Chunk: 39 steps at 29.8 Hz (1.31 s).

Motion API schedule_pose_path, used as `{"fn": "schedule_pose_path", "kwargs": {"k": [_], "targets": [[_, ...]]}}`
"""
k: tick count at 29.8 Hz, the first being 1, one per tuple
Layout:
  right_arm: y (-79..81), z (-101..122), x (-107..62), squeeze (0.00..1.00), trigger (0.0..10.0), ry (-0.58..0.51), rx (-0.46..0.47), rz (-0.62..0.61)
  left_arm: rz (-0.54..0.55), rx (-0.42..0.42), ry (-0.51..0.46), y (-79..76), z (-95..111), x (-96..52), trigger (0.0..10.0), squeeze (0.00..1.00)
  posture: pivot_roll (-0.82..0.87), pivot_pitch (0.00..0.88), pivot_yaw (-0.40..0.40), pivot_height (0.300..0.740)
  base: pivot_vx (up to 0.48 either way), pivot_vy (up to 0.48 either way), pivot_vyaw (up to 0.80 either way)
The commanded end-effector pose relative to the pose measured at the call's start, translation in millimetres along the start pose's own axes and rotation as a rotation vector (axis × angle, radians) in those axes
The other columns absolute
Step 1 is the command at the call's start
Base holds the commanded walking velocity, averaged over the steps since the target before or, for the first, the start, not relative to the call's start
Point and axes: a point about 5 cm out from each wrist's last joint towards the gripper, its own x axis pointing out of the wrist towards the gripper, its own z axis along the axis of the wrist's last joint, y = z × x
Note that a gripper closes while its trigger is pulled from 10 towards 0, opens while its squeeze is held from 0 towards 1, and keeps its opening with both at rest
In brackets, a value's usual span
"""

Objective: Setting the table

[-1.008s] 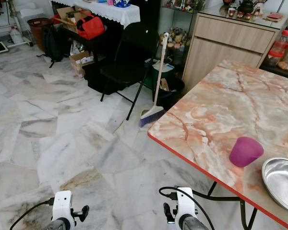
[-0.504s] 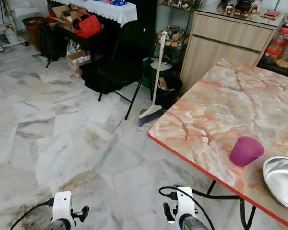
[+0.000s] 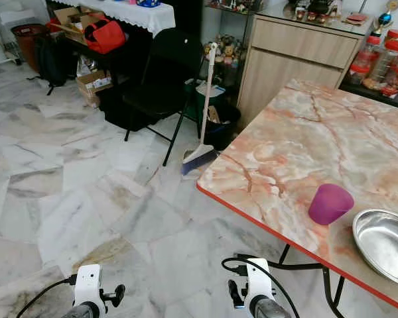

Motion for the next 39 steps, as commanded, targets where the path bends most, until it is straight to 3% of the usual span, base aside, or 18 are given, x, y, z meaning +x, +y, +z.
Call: {"fn": "schedule_pose_path", "kwargs": {"k": [1, 7, 39], "targets": [[-2.0, 0.8, -0.1, 0.00, 10.0, 0.003, -0.003, -0.004, 0.003, 0.009, -0.006, 0.2, -0.1, -0.3, 10.0, 0.00, 0.14, 0.000, -0.049, 0.740, 0.000, -0.480, -0.51], [-2.4, 1.1, -0.1, 0.00, 10.0, 0.002, -0.002, -0.005, 0.009, -0.012, -0.009, 0.4, 0.0, -0.3, 10.0, 0.00, 0.14, 0.000, -0.050, 0.740, 0.000, -0.480, -0.52], [-1.2, 1.6, 0.3, 0.00, 10.0, 0.003, 0.003, -0.008, 0.000, -0.015, 0.005, 2.7, -5.6, -2.3, 10.0, 0.00, 0.14, 0.000, -0.050, 0.740, 0.000, 0.000, -0.51]]}}
